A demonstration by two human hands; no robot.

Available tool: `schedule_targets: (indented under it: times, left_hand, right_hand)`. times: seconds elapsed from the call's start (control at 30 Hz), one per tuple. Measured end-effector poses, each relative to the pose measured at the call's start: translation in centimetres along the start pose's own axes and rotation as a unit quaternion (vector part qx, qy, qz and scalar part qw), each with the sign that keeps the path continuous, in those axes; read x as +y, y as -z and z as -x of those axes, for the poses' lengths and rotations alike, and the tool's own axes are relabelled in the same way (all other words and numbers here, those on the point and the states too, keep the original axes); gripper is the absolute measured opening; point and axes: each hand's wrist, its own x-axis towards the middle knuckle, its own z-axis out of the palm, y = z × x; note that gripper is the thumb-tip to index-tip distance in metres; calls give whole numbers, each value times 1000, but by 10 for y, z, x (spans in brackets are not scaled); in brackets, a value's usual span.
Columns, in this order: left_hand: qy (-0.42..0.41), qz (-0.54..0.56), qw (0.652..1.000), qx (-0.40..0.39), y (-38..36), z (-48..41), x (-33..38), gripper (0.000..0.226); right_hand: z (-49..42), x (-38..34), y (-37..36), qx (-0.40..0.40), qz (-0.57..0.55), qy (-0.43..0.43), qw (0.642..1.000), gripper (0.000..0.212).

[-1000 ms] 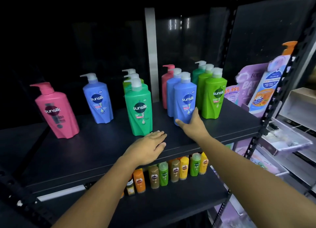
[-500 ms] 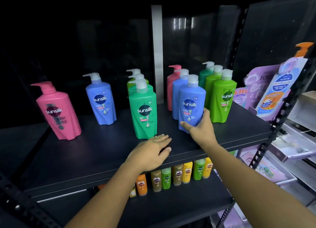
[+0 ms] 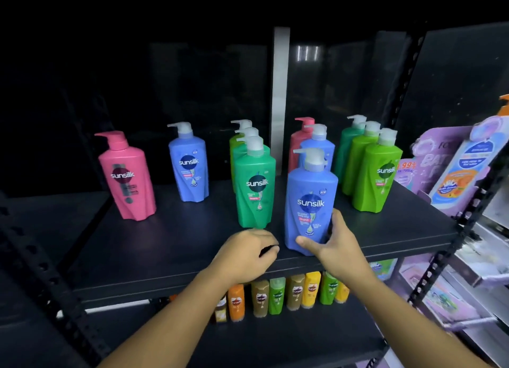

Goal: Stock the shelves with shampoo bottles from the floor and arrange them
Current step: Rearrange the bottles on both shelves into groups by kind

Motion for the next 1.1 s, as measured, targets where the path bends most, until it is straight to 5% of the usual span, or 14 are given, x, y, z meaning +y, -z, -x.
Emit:
schedule_targets:
  times: [0.47,0.63,1.1]
  left_hand:
    - [205,-42,974,-90,98,90,-132,58]
    - [299,-15,952,-57,110,100,-146,64]
    - [333,-14,943,-18,106,97,-141,65]
  right_hand:
    - [10,-59,-128,-146,-30,37,988,61]
    - [-17,-73,-175,-153,-44,48,986,67]
    - [-90,-65,-225,-143,-40,32,988,63]
